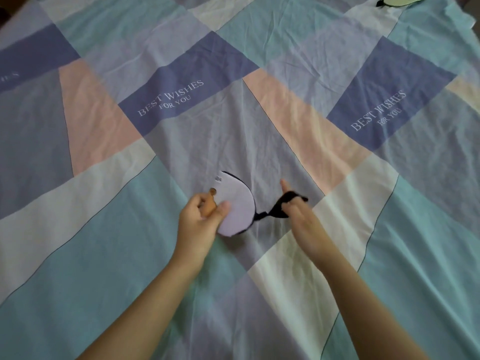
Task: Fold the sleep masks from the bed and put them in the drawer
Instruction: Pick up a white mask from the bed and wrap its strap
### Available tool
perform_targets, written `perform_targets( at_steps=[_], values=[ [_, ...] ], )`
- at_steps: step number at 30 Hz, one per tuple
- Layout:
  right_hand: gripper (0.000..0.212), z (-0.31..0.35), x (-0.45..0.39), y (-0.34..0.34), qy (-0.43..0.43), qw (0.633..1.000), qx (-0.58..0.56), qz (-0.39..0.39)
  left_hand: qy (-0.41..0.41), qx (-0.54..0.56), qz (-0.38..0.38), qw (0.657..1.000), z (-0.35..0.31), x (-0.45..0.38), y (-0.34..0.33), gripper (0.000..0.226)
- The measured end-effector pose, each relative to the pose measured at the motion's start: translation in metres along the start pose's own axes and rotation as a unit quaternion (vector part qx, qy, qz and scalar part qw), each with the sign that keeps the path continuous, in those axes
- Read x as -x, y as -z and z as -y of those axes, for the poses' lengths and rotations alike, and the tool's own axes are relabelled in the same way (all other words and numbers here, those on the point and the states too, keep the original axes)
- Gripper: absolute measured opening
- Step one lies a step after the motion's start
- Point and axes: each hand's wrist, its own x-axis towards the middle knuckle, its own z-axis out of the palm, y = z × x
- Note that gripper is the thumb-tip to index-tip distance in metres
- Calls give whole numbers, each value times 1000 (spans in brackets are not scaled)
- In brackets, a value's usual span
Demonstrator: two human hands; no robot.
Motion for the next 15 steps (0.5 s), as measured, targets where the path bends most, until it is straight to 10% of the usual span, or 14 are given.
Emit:
perform_targets(
  at_steps=[2,6,15],
  values=[
    [32,-11,4,-1,-8,983,185,12,-13,64,-50,997,-13,-8,9,32],
    [28,1,21,2,3,995,-67,73,2,58,-74,996,-20,-23,23,15],
    [23,10,30,-10,54,888,-403,217,107,96,-23,989,-16,-11,20,9]
  ],
)
